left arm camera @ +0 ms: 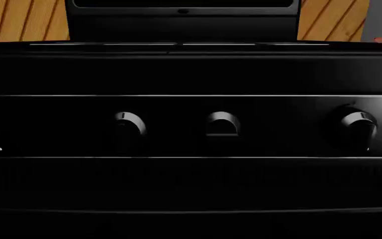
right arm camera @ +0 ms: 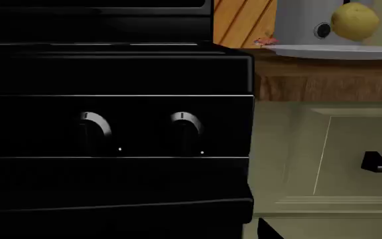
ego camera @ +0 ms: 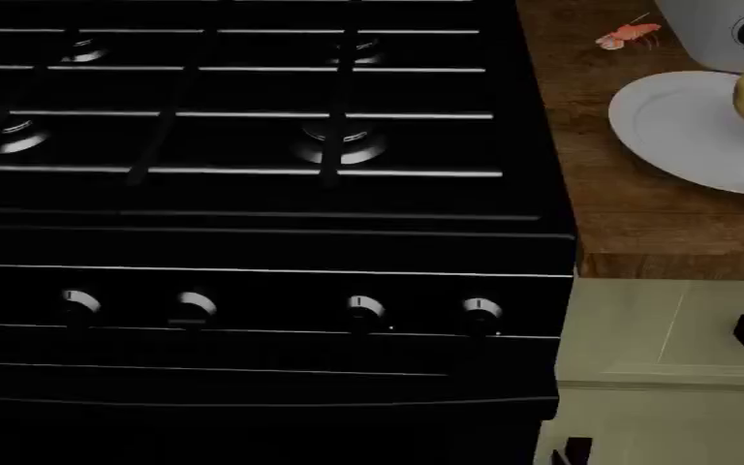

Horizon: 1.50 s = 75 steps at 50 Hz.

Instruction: Pick the potato from the counter and place it in the microwave.

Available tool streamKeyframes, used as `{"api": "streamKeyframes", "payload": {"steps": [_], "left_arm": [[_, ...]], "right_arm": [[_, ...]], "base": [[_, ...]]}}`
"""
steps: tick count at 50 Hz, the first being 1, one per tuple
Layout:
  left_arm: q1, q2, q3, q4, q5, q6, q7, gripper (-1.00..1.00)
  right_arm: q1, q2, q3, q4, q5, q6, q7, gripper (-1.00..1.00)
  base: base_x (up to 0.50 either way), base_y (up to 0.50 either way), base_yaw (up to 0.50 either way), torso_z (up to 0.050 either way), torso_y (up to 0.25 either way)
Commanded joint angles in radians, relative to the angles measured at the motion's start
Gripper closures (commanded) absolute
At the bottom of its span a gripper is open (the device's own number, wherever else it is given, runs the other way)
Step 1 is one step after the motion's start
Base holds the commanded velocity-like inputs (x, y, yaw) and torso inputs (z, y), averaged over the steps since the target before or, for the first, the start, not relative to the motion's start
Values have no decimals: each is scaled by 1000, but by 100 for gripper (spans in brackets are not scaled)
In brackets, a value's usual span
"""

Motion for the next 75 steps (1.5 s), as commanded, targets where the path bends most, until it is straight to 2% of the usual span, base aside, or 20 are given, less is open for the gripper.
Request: {"api": "streamKeyframes", "payload": {"steps": [1, 19, 32, 33, 34, 35, 42, 65, 75], "left_arm": [[2, -93, 109, 15, -92, -4, -110, -100], [2, -115, 130, -9, -96, 28, -135, -100], [2, -115, 130, -9, -96, 28, -135, -100], [8, -65, 71, -78, -50, 43, -73, -100], [5, -70, 75, -3, -40, -4, -80, -100], [6, -70, 75, 0, -39, 0, -87, -100], [4, -81, 90, 24, -56, -8, -81, -100], [-2, -116, 121, 92, -64, -72, -117, -100], [-48, -157, 127, 197, -69, -175, -109, -100]], "right_arm": [[0, 9, -13, 0, 9, 0, 13, -100], [-1, 53, -84, 4, 23, 1, 82, -100], [-1, 53, -84, 4, 23, 1, 82, -100], [9, 92, -134, 216, 60, -107, 130, -100], [4, 96, -137, 66, 56, -4, 134, -100], [4, 97, -136, 4, 60, -4, 135, -100], [9, 104, -139, 9, 75, -8, 142, -100], [8, 136, -153, -45, 95, 12, 165, -100], [26, 178, -138, -225, 115, 150, 178, -100]], "base": [[0, 0, 0, 0, 0], [0, 0, 0, 0, 0], [0, 0, 0, 0, 0], [0, 0, 0, 0, 0], [0, 0, 0, 0, 0], [0, 0, 0, 0, 0], [0, 0, 0, 0, 0], [0, 0, 0, 50, 0], [0, 0, 0, 50, 0]]}}
